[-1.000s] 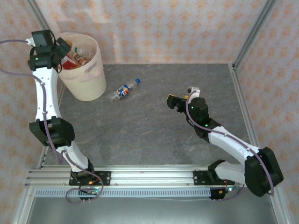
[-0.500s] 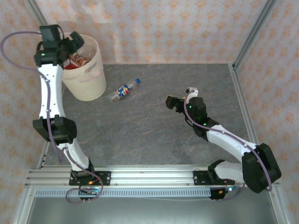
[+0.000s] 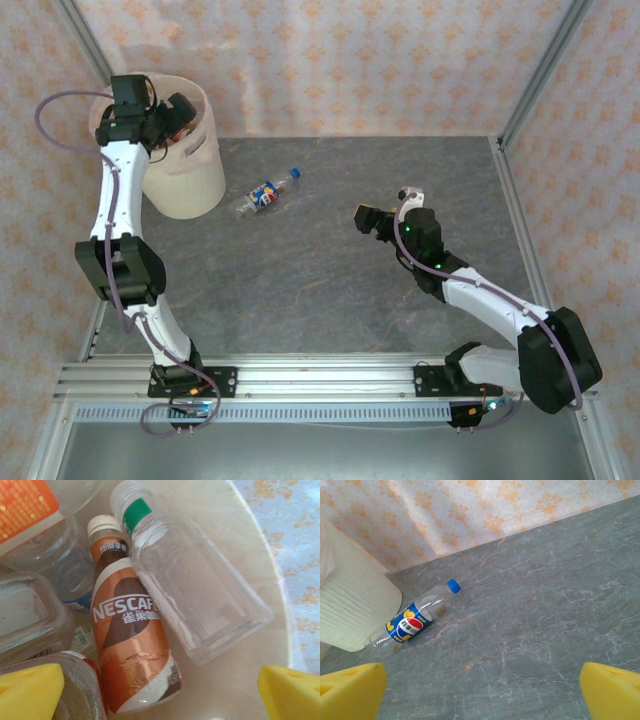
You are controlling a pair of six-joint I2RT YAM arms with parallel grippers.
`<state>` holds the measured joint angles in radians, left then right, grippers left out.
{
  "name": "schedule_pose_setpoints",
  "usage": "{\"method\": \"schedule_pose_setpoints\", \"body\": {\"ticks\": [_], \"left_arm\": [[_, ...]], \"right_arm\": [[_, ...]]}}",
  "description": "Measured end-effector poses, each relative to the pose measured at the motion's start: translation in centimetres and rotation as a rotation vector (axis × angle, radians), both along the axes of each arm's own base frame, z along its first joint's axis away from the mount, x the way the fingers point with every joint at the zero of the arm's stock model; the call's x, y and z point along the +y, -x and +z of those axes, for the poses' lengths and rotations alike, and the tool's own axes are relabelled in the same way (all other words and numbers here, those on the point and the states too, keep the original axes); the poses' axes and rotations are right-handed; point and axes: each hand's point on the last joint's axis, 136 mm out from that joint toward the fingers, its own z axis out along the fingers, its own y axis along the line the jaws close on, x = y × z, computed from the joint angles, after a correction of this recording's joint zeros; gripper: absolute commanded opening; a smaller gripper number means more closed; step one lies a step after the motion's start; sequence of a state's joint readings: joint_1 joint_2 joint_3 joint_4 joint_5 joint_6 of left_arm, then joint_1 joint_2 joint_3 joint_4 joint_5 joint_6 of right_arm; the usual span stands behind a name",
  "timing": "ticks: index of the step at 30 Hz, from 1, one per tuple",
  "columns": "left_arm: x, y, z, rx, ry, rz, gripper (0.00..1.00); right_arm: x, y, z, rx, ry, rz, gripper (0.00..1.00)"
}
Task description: Put the plastic bottles in the bin
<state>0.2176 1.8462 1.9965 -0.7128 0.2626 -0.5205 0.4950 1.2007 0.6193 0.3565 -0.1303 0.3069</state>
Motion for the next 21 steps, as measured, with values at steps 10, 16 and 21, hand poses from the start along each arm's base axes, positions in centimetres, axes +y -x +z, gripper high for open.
{"method": "schedule_pose_setpoints", "body": {"ticks": [10,16,21], "left_arm": [[-8.0,5.3,10.8,-0.23,-0.155,-0.231,1.0],[-19.7,7.5,9.5,-0.245,-0.355,-0.567,1.0],[-24.1,4.4,1.0,-0.069,-0.513,-0.739,1.0]], "right_arm": [[-0.1,0.0,0.0,0.001,-0.003,-0.006,0.99],[-0.6,-0.3,0.0,0.0,-0.003,-0.042,0.99],[-1.3,-0.4,0.3,-0.008,0.002,-0.083,0.99]]}}
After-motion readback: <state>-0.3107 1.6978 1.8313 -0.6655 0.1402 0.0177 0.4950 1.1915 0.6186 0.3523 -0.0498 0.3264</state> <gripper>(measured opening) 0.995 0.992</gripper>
